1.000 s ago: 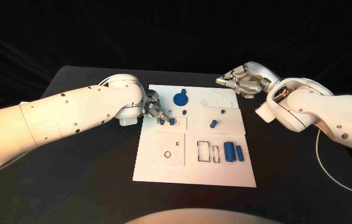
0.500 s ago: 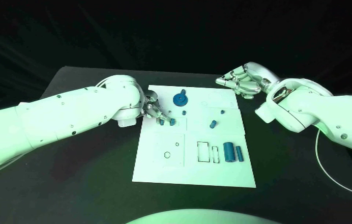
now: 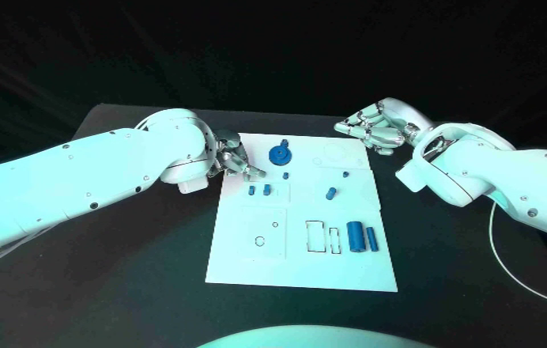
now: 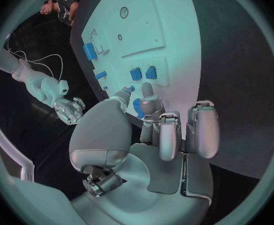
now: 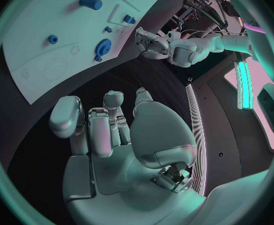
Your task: Assemble the parts on the task board
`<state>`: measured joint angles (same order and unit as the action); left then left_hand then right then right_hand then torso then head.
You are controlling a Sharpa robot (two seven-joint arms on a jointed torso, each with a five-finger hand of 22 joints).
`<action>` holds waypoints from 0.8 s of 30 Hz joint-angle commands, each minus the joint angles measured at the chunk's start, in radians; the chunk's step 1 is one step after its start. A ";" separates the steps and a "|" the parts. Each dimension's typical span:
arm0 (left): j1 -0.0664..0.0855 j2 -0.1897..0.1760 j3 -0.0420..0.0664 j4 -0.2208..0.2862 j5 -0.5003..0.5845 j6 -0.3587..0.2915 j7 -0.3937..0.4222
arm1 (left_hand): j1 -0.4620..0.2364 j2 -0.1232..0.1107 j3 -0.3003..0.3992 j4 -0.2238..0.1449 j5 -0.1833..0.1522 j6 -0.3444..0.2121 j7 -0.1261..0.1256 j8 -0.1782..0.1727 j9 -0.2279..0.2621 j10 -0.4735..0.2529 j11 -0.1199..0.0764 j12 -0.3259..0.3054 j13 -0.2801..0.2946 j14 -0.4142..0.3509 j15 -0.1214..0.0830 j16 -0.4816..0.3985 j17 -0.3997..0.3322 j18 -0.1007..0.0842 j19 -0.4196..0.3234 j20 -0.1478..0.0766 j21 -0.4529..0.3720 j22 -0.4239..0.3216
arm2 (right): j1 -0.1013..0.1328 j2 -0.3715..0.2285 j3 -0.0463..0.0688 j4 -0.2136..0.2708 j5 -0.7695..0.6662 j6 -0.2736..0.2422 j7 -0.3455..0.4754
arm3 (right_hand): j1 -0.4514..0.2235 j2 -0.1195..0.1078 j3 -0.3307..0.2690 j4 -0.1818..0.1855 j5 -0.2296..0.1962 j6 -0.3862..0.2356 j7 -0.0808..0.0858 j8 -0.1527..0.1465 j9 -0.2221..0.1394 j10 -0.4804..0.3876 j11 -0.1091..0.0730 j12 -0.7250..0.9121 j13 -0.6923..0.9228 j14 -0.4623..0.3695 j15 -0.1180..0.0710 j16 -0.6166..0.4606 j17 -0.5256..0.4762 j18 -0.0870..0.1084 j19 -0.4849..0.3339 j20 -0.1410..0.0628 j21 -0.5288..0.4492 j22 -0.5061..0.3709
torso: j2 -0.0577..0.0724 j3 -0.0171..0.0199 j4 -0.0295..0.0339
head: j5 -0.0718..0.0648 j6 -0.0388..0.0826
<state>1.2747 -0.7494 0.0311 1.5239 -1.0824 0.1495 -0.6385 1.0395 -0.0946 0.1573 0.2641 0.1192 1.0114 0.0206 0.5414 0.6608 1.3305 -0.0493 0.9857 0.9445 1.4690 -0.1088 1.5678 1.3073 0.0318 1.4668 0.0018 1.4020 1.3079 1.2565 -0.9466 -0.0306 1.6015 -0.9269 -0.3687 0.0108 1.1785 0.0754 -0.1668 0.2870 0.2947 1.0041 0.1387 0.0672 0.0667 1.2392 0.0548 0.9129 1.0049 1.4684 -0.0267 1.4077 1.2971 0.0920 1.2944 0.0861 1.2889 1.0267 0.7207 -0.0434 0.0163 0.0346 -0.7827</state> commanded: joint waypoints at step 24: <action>-0.040 0.148 -0.067 -0.111 -0.312 -0.302 0.532 | 0.472 -0.055 0.054 -0.125 0.002 -0.136 0.103 -0.364 -0.406 -0.421 0.140 -0.682 -0.716 -0.218 0.102 -0.555 -0.467 0.151 -0.223 0.094 -0.956 -0.431 | -0.006 0.008 0.000 -0.003 -0.003 0.007 0.009 | 0.021 0.006 -0.009 -0.002 0.019 0.001 0.001 0.005 0.001 -0.010 0.001 -0.001 -0.003 0.049 0.006 -0.006 -0.001 0.018 -0.008 0.001 -0.006 -0.003 | 0.002 -0.0004 -0.0014 | -0.016 0.016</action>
<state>1.2360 -0.6079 -0.0364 1.4201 -1.2723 -0.1523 -0.1347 1.5215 -0.1519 0.2175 0.1391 0.1230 0.8694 0.1202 0.1829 0.2616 0.9035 0.0919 0.3097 0.2364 1.2262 -0.0052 0.9794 0.8103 0.1717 1.2304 0.0976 0.4409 0.8753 1.2516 -0.9402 -0.0309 1.5985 -0.9265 -0.3685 0.0113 1.1927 0.0813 -0.1694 0.2843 0.3081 1.0040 0.1387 0.0672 0.0667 1.2393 0.0549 0.9129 1.0031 1.4684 -0.0267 1.4078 1.2960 0.0920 1.2944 0.0861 1.2890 1.0252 0.7226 -0.0439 0.0148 0.0199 -0.7678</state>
